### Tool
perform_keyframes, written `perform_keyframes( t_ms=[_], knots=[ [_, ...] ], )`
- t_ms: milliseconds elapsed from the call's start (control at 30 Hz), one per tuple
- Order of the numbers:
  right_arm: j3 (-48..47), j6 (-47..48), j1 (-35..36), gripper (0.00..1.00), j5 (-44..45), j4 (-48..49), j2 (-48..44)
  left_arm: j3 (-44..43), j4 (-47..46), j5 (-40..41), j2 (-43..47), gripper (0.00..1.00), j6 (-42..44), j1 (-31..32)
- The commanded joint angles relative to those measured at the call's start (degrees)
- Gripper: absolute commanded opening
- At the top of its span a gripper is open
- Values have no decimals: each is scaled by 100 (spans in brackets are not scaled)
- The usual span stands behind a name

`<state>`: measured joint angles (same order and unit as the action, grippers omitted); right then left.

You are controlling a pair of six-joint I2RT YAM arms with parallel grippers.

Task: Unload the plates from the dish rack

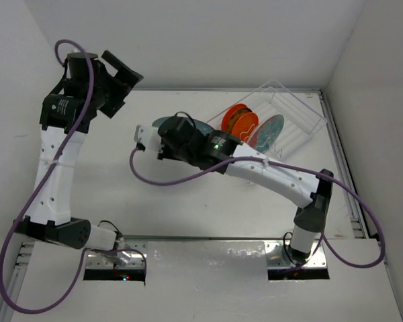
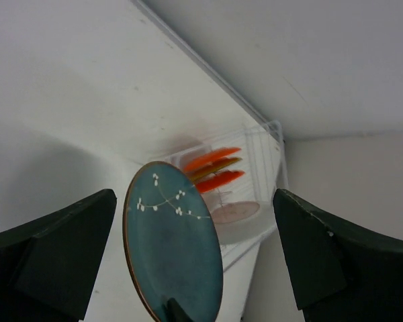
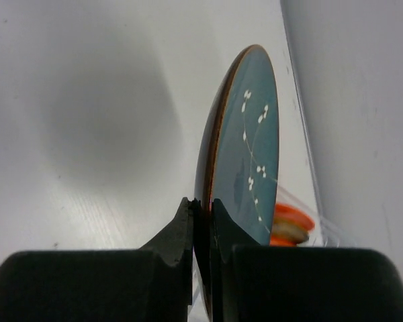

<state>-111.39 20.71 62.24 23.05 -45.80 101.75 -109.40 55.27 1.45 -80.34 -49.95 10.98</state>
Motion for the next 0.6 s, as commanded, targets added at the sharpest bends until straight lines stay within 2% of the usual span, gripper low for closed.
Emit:
perform_keyframes(
  t_ms=[0, 33, 67, 167, 267, 400, 500, 567],
  knots=[
    [781, 1548, -28, 0, 631, 2160, -376, -2, 1113, 1025, 290, 100, -532, -219],
    [977, 1585, -10, 0, 457, 2450, -367, -19, 1327, 1424, 447, 100, -629, -254],
    [1145, 1603, -19, 0, 359, 2827, -280, 15, 1581, 2220, 553, 100, -638, -289],
    [1603, 1507, -19, 0, -105, 3182, -25, 209, 1899, 3444, 826, 100, -673, -342],
    [1691, 1182, -19, 0, -309, 3332, 554, 735, 1814, 3774, 1124, 100, -604, -342],
    [1595, 734, -80, 0, -389, 3604, 1346, 1727, 1250, 3617, 1660, 100, -156, -342],
    [1331, 470, -142, 0, -407, 3622, 1741, 2106, 1066, 3590, 1906, 100, 81, -342],
    [1279, 268, -185, 8, -371, 3710, 1900, 2256, 1030, 3643, 1969, 100, 144, -325]
  ],
)
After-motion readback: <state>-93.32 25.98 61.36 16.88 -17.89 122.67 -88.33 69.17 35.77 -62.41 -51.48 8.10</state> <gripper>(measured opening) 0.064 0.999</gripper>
